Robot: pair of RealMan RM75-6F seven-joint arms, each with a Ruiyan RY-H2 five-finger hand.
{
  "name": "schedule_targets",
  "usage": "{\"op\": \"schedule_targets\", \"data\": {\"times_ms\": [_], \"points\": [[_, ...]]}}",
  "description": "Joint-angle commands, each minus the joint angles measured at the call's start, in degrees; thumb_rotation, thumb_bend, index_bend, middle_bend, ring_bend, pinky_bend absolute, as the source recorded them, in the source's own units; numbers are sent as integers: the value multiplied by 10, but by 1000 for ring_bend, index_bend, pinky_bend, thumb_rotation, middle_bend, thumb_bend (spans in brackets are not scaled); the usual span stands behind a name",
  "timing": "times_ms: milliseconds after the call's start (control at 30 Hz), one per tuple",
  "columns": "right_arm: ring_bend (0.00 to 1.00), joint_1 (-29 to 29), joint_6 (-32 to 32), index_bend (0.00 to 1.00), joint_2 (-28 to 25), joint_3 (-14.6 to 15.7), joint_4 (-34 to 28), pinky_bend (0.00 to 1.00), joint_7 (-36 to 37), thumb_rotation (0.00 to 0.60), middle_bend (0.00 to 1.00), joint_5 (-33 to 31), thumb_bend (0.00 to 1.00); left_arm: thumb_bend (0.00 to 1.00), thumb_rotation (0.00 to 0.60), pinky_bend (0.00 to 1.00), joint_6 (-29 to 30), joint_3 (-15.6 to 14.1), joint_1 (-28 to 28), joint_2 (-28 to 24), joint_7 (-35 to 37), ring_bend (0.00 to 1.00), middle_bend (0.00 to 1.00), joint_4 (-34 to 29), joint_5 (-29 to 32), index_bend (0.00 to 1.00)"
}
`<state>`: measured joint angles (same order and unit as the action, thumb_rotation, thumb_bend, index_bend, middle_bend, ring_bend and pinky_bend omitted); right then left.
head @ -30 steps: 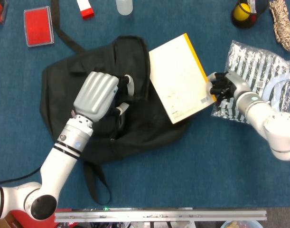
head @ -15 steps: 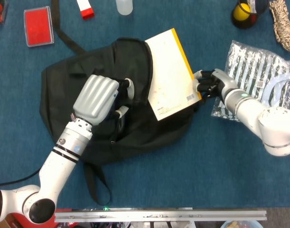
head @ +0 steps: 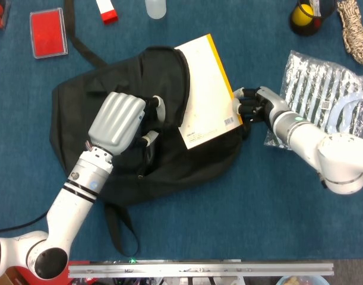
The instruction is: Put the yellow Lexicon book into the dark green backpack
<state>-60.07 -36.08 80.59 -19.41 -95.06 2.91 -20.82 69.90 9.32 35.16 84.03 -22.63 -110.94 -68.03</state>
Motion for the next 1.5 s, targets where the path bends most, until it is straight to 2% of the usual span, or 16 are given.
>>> {"op": "schedule_targets", "data": {"times_ms": [33,300,567,800,1100,1500], "points": [[584,-16,-28,809,19,11,7,708,-11,600,652,-8,541,322,600,894,1,2,0,-1,1,696,637,-2,0,544],[584,-46,-58,810,43,23,-1,709,-57,600,652,-40,542,323,600,891,5,3,-3,-5,2,695,637,-5,-5,544],[584,-51,-95,809,29,22,-14,709,-96,600,652,-79,541,323,600,889,11,-1,-8,-7,2,694,636,-6,-17,542],[584,-48,-108,809,22,6,-28,709,-128,600,646,-97,541,323,600,887,10,-4,-9,-4,4,693,636,-8,-28,542],[584,-63,-126,809,51,-23,-14,709,-170,600,635,-123,541,323,600,878,11,-9,-11,-4,-3,691,634,-9,-40,542],[584,-79,-155,809,88,-66,-14,709,-210,600,631,-126,541,323,600,877,9,-6,-11,0,-5,691,634,-8,-40,541]]}}
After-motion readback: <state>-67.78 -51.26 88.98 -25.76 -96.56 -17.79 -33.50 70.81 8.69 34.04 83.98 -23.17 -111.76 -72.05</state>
